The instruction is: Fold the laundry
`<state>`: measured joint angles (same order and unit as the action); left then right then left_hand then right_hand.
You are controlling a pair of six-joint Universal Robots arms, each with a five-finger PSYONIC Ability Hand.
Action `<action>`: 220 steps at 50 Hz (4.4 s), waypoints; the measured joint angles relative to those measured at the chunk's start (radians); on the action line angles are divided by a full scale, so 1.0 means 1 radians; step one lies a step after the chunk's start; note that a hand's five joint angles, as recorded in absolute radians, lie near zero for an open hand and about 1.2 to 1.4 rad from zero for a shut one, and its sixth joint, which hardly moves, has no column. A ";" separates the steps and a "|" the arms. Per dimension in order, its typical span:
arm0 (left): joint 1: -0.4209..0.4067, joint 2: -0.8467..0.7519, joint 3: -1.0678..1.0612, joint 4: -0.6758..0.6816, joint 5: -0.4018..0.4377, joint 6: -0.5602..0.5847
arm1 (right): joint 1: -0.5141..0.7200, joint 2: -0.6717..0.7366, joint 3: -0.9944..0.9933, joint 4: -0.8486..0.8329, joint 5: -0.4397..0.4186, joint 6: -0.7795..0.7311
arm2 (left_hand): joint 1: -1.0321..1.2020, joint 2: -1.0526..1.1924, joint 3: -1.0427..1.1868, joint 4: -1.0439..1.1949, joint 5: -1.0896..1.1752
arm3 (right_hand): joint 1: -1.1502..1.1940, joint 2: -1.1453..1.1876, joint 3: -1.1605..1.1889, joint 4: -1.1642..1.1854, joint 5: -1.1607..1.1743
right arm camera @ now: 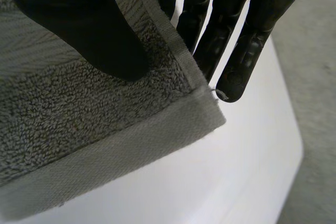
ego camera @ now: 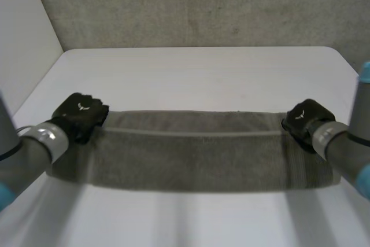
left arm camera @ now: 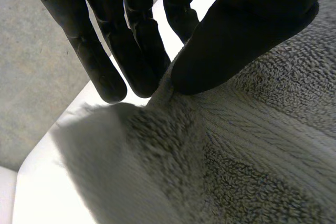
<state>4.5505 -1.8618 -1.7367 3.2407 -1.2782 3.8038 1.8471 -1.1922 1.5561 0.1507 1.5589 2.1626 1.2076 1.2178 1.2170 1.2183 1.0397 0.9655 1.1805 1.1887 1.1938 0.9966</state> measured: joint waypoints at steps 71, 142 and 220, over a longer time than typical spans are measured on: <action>-0.016 0.078 -0.064 0.298 -0.153 -0.516 | -0.258 0.018 0.265 -0.306 -0.219 0.447 | -1.028 -1.052 -1.050 -1.050 -1.008 | -0.196 -0.287 -0.295 -0.300 -0.311; -0.046 0.113 -0.112 0.318 -0.155 -0.512 | 0.653 0.320 -0.244 -0.500 -0.057 0.301 | -1.028 -1.053 -1.050 -1.050 -1.008 | -0.019 -0.005 0.002 0.000 -0.014; -0.195 0.118 -0.119 0.303 -0.303 -0.398 | 0.684 0.316 -0.300 -0.336 -0.115 0.563 | -1.028 -1.053 -1.050 -1.050 -1.008 | -0.093 -0.005 -0.004 0.000 -0.014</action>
<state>4.3552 -1.7441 -1.8555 3.5435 -1.5816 3.4055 2.5310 -0.8764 1.2564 -0.1855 1.4436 2.7254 0.1794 0.1647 0.1667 0.1679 0.0320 0.8729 1.1757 1.1842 1.1934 0.9825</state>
